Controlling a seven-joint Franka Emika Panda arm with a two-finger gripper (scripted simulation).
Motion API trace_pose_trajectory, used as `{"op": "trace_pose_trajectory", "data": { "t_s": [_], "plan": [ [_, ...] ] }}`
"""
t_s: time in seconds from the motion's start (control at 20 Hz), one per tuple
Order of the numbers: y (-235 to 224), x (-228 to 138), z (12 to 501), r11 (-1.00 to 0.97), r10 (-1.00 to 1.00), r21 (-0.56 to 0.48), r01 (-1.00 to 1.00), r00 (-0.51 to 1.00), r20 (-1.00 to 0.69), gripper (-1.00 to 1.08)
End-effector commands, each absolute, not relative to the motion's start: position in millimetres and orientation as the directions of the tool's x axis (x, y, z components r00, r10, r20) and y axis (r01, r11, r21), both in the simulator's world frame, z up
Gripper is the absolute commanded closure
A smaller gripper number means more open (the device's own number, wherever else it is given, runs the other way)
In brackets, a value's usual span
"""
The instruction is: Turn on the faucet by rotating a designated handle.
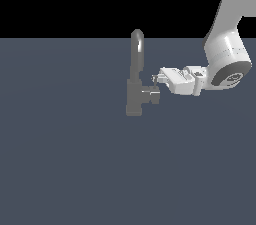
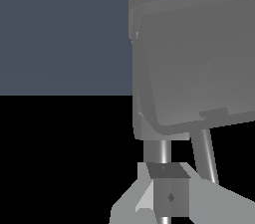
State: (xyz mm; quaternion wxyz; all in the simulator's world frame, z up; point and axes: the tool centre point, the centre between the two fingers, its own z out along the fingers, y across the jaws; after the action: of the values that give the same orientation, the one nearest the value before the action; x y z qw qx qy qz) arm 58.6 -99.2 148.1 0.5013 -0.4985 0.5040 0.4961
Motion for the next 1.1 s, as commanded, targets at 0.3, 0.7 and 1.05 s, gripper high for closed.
{"op": "trace_pose_trajectory", "data": {
  "t_s": [0.3, 0.7, 1.05],
  "plan": [
    [-99.0, 37.7, 154.7, 0.003, 0.0, 0.003, -1.0, -0.003, -1.0, 1.08],
    [-99.0, 21.3, 144.8, 0.006, -0.003, -0.004, -1.0, 0.004, -1.0, 1.08],
    [-99.0, -3.6, 130.9, 0.004, -0.001, 0.001, -1.0, -0.001, -1.0, 1.08]
  ]
}}
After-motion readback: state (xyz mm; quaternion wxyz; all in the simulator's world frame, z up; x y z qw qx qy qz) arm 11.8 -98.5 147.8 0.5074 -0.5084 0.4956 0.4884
